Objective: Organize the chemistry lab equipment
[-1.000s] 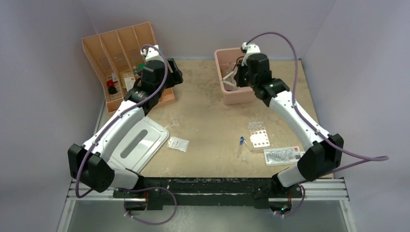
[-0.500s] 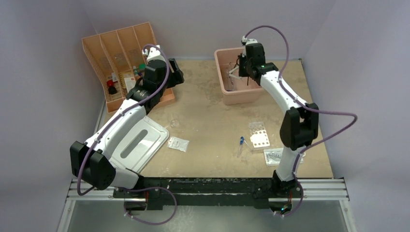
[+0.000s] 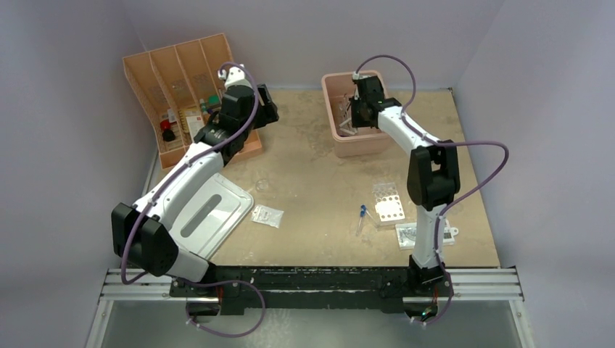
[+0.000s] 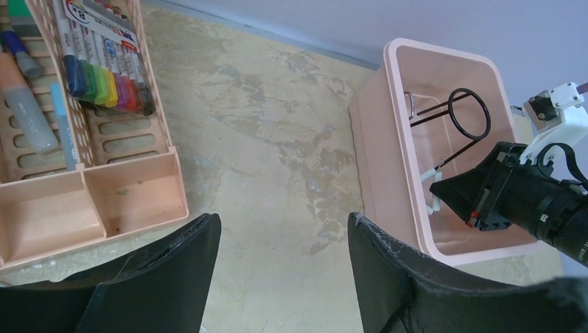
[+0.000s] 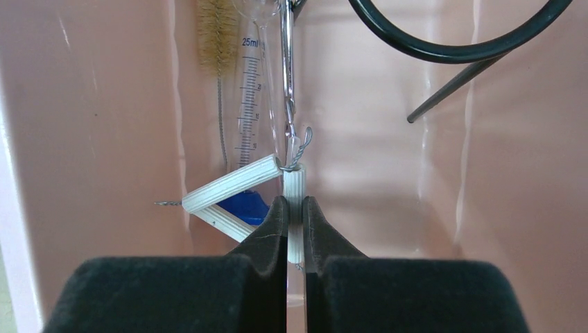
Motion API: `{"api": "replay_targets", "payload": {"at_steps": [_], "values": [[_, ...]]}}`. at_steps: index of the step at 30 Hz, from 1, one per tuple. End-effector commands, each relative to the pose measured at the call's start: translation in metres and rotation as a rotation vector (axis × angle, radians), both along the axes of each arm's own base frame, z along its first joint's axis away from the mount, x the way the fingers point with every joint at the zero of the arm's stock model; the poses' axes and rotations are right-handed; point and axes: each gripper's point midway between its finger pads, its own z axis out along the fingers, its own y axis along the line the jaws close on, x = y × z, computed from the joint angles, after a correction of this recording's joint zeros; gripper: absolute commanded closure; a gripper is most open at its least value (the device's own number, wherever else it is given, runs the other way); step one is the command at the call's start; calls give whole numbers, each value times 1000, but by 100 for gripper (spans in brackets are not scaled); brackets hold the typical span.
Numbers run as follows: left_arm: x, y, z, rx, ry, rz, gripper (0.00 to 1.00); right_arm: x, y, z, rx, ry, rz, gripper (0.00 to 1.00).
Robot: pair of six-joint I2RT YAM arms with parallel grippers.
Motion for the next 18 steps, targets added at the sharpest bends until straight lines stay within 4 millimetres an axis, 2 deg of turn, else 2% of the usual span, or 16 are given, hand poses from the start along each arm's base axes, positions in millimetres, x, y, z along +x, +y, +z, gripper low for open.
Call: {"api": "replay_targets", "payload": {"at_steps": [1,12,18], "values": [[8,1,26,-3,-64,13,34,14,3,19,15,-68,-9,100],[12,3,18,29,-46,22,34,13,14,-11,28,5,43,97],[12,4,14,44,-37,21,34,12,16,-11,34,22,60,90]]}}
